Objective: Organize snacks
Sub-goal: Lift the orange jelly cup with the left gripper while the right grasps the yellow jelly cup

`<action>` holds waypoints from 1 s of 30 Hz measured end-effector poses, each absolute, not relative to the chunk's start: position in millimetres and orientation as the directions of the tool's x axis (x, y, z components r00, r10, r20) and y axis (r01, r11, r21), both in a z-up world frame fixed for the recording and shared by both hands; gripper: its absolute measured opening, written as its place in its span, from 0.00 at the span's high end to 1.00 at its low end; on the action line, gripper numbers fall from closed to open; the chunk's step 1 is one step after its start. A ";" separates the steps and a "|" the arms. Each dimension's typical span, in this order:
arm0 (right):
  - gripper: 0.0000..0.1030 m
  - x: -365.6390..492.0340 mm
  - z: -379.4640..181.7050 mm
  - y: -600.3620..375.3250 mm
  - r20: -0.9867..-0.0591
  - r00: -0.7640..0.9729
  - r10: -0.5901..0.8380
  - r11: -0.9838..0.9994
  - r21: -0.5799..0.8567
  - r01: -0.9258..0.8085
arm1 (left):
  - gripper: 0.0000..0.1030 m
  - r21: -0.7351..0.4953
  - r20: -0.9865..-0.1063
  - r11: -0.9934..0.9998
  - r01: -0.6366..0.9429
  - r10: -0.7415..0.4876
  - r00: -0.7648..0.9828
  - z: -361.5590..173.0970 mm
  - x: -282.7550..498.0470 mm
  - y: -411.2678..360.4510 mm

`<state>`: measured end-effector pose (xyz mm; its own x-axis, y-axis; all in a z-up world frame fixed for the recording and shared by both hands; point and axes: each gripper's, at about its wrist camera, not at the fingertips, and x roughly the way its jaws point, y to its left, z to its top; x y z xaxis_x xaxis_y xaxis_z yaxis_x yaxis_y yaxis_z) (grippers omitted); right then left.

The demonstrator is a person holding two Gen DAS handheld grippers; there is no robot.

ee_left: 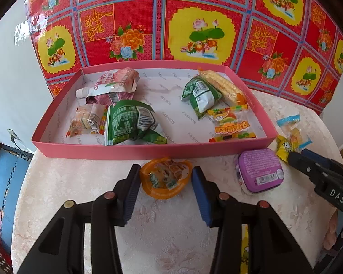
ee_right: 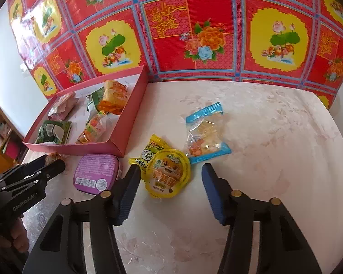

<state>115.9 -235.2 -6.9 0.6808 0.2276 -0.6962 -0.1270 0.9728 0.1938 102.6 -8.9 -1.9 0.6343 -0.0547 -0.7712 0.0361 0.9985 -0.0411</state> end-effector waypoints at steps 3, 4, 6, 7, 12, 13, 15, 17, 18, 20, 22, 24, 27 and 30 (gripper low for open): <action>0.56 115.2 -7.2 -239.4 -0.693 0.685 0.226 0.972 0.209 -0.108 | 0.54 -0.043 -0.771 0.998 0.036 -0.056 0.634 -1.6 102.7 -8.7; 0.58 115.3 -7.3 -239.7 -0.693 0.685 0.222 0.972 0.208 -0.105 | 0.54 -0.043 -0.771 0.998 0.036 -0.056 0.634 -1.5 102.7 -8.5; 0.59 115.4 -7.2 -239.8 -0.695 0.686 0.217 0.974 0.205 -0.100 | 0.54 -0.045 -0.771 0.998 0.036 -0.058 0.635 -1.3 102.9 -8.3; 0.59 115.4 -7.3 -239.5 -0.695 0.686 0.215 0.974 0.203 -0.099 | 0.54 -0.044 -0.771 0.998 0.035 -0.057 0.635 -1.3 102.6 -8.4; 0.60 115.1 -7.5 -240.7 -0.694 0.687 0.217 0.973 0.210 -0.095 | 0.55 -0.071 -0.766 0.997 0.036 -0.077 0.638 -1.0 101.6 -4.1; 0.61 115.0 -7.6 -240.6 -0.695 0.687 0.215 0.974 0.207 -0.095 | 0.55 -0.072 -0.766 0.997 0.038 -0.080 0.638 -1.1 100.7 -3.5; 0.61 115.0 -7.4 -239.6 -0.697 0.687 0.208 0.976 0.199 -0.094 | 0.55 -0.080 -0.766 0.996 0.041 -0.088 0.636 -0.8 98.4 -2.1; 0.61 115.0 -7.2 -239.3 -0.698 0.686 0.205 0.976 0.195 -0.093 | 0.55 -0.102 -0.766 0.994 0.040 -0.104 0.634 0.2 95.9 0.5; 0.61 115.0 -7.0 -239.5 -0.696 0.686 0.209 0.975 0.201 -0.093 | 0.55 -0.112 -0.765 0.993 0.037 -0.110 0.635 1.1 94.7 2.3; 0.61 115.1 -7.2 -241.5 -0.693 0.685 0.222 0.971 0.218 -0.095 | 0.55 -0.119 -0.761 0.992 0.031 -0.112 0.639 3.1 92.4 5.0; 0.61 115.0 -6.9 -243.6 -0.690 0.687 0.226 0.969 0.228 -0.089 | 0.55 -0.124 -0.758 0.992 0.025 -0.111 0.643 6.4 90.0 8.0; 0.61 114.4 -6.4 -248.0 -0.686 0.693 0.221 0.968 0.239 -0.072 | 0.55 -0.127 -0.754 0.992 0.022 -0.110 0.648 10.2 87.5 10.9; 0.61 109.8 -3.3 -251.9 -0.669 0.710 0.220 0.967 0.245 -0.068 | 0.55 -0.128 -0.744 0.992 0.015 -0.106 0.660 17.4 82.4 15.8; 0.61 104.7 0.9 -249.4 -0.665 0.712 0.226 0.967 0.240 -0.083 | 0.55 -0.131 -0.734 0.991 0.004 -0.100 0.672 25.2 78.9 21.1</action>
<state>104.7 -249.4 0.9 0.7118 0.2259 -0.6651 -0.0832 0.9673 0.2395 78.9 21.1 25.2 0.6717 -0.0996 -0.7341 0.0040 0.9914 -0.1308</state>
